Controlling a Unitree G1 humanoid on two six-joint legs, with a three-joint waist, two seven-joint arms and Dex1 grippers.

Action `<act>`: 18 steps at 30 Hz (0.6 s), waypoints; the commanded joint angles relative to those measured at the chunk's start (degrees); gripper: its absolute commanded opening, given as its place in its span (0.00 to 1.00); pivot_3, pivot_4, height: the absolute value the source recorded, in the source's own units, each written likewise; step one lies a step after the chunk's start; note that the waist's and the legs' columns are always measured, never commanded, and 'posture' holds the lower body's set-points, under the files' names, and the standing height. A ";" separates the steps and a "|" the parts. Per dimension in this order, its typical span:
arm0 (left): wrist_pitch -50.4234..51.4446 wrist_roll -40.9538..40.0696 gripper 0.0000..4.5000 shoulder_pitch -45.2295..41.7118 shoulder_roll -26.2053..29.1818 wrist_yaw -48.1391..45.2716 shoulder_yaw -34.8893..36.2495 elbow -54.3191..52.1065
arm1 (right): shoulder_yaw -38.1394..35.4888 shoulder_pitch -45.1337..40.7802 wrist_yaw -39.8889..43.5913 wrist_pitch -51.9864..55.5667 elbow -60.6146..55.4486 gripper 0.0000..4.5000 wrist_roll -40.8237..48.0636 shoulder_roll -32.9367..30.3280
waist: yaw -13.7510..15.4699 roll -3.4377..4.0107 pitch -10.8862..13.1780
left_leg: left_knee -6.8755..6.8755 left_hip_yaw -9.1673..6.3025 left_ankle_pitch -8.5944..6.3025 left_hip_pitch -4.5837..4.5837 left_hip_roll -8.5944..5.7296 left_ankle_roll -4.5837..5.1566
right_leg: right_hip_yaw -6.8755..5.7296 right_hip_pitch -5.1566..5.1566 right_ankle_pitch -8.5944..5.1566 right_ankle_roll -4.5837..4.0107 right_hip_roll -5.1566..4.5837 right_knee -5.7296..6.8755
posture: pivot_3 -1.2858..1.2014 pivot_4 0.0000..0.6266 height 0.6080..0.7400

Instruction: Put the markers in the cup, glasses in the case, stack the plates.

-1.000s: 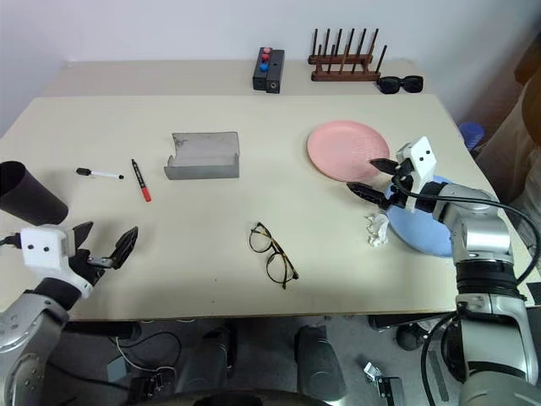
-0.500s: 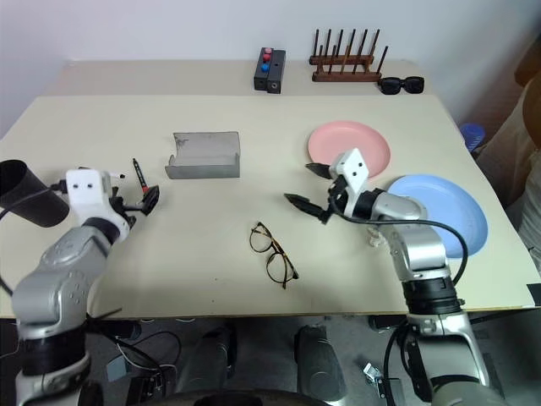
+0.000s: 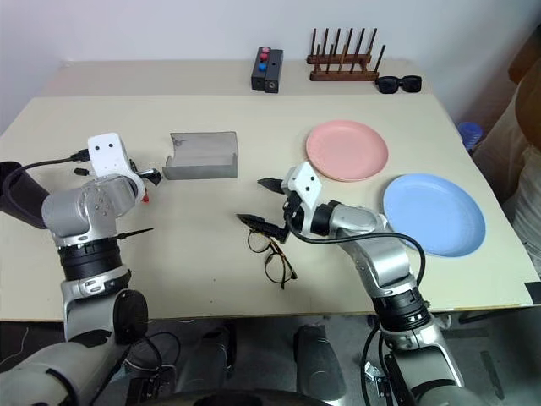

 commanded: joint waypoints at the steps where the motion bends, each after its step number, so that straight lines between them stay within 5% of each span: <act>1: -0.07 0.85 0.99 -3.19 -1.00 1.60 4.17 1.17 | -0.40 -0.76 -0.33 -0.68 -2.25 0.99 0.54 0.33 | 0.14 0.00 0.00 | 0.01 0.00 0.00 0.00 0.00 -0.01 | 0.00 0.01 0.00 0.00 0.00 0.00 | 0.52 0.24 1.00; 9: -0.21 0.07 0.99 -9.94 -2.74 3.08 11.68 12.27 | -0.31 -0.04 -1.35 -0.82 -3.06 0.99 0.67 0.46 | 0.07 -0.01 0.01 | 0.01 0.00 0.01 0.00 -0.01 -0.03 | -0.02 0.01 0.01 0.01 -0.01 -0.01 | 0.52 0.24 1.00; 18: -4.65 1.65 0.99 -15.37 0.80 5.69 12.11 26.57 | -0.26 -0.33 -2.36 -1.65 -2.48 0.99 0.21 0.98 | 0.05 0.00 0.00 | 0.00 -0.01 0.03 0.05 -0.01 -0.05 | -0.03 0.03 0.02 0.03 -0.01 0.02 | 0.52 0.24 1.00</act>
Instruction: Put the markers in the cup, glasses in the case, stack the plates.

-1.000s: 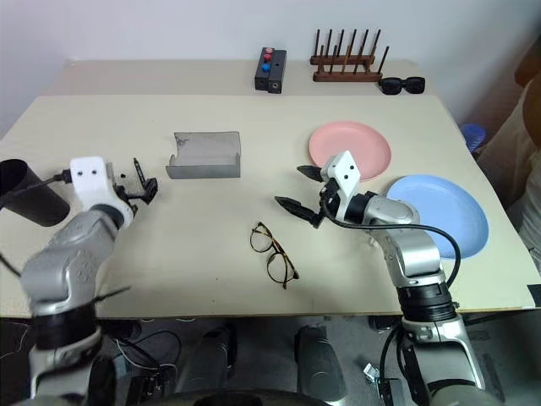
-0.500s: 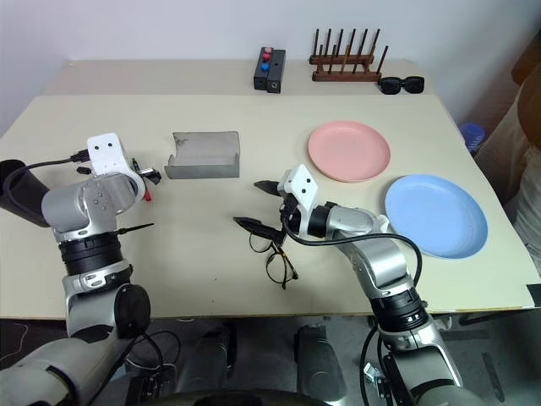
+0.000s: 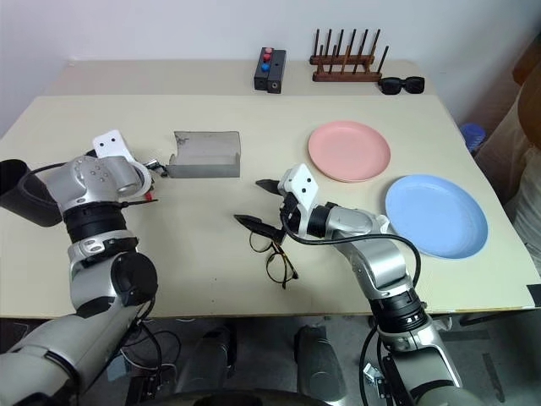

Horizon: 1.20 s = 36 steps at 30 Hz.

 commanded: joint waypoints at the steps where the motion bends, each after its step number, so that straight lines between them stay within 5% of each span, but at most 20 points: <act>1: -1.92 0.63 0.99 -1.82 1.88 1.23 0.94 5.26 | -0.58 -0.54 -0.64 -1.47 -2.31 0.99 0.32 0.74 | -0.07 0.00 0.00 | 0.00 0.00 0.00 0.00 0.00 0.00 | 0.00 0.00 0.00 0.00 0.00 0.00 | 0.52 0.24 1.00; 4: -3.13 1.30 0.80 -2.52 2.98 3.21 0.62 8.16 | -0.95 -0.34 -1.38 -1.60 -2.13 1.00 0.59 1.20 | -0.09 0.03 -0.02 | -0.02 0.00 0.01 0.02 0.00 -0.01 | 0.00 0.00 0.01 0.02 0.00 0.01 | 0.52 0.24 1.00; 11: -3.57 0.77 0.01 -2.15 3.18 4.37 0.71 8.69 | -0.79 -0.11 -1.83 -2.51 -1.54 1.00 0.33 1.29 | 0.15 0.03 -0.02 | -0.05 0.00 0.04 0.02 0.00 -0.07 | 0.00 0.01 0.02 0.04 -0.01 0.02 | 0.52 0.24 1.00; 23: -29.15 -4.30 0.00 9.47 1.20 -10.29 -4.56 -19.73 | 1.07 -1.20 3.19 -3.02 -0.39 1.00 2.21 1.63 | -0.10 -0.04 0.02 | -0.18 0.01 0.08 -0.05 0.00 -0.14 | 0.00 -0.06 0.03 0.04 -0.02 -0.05 | 0.52 0.24 1.00; 30: -47.87 8.59 0.00 22.60 12.98 -13.29 -10.89 -33.06 | -0.14 -2.39 3.98 -3.13 -0.64 1.00 4.51 4.22 | -0.18 -0.03 0.02 | -0.22 0.03 0.08 -0.02 0.03 -0.14 | 0.02 -0.09 0.03 0.02 -0.01 -0.05 | 0.52 0.24 1.00; 36: -49.73 7.78 0.00 32.50 15.96 -12.42 -0.98 -35.81 | -1.62 -3.72 3.60 -1.48 -2.17 1.00 9.64 8.08 | 0.09 -0.14 -0.03 | -0.17 0.04 0.08 -0.04 0.01 -0.13 | 0.00 -0.04 0.03 -0.01 -0.06 -0.08 | 0.52 0.24 1.00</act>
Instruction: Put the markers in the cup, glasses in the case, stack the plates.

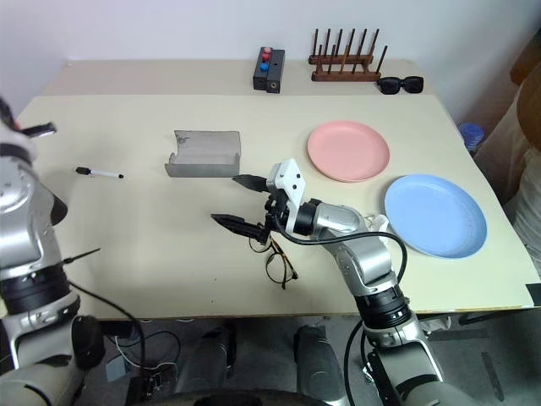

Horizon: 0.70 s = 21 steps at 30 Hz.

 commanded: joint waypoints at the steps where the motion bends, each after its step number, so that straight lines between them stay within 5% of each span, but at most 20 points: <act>1: -0.98 0.21 0.00 2.33 2.24 -0.05 4.12 -2.91 | -2.23 -1.91 -0.45 1.04 -3.17 1.00 5.09 2.23 | 0.22 -0.13 -0.04 | 0.01 0.00 0.00 0.00 0.00 0.00 | 0.00 0.00 0.00 -0.01 0.00 0.00 | 0.52 0.24 1.00; 21: -6.52 0.01 0.00 10.41 -1.86 1.15 6.01 -1.37 | -0.04 -2.08 -1.62 3.70 -5.36 1.00 8.03 4.30 | -0.04 -0.15 -0.05 | 0.00 0.01 -0.01 0.00 0.01 0.00 | 0.00 -0.01 -0.09 -0.22 -0.01 -0.02 | 0.52 0.24 1.00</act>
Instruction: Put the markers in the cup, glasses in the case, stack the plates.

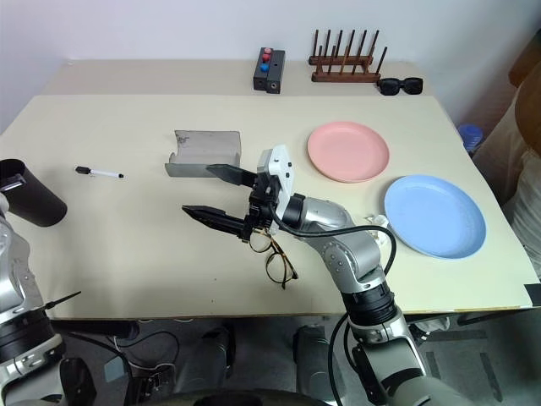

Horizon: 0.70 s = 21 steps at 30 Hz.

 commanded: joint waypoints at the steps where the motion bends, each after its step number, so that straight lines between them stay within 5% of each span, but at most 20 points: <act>1: -2.52 0.22 0.00 0.82 -0.32 0.78 0.74 -0.09 | -0.20 0.05 -0.33 0.05 -2.99 1.00 1.39 0.33 | -0.01 0.00 0.00 | 0.00 0.00 0.00 0.00 0.00 0.00 | 0.00 0.00 0.00 0.00 0.00 0.00 | 0.52 0.24 1.00; 21: -4.91 -0.36 0.00 1.79 -2.36 2.13 0.34 2.33 | -0.02 -0.47 -0.53 0.17 -2.15 1.00 1.58 0.36 | -0.03 0.00 0.00 | 0.00 0.00 0.00 0.00 0.00 0.00 | 0.00 -0.01 -0.01 -0.03 0.00 0.00 | 0.52 0.24 1.00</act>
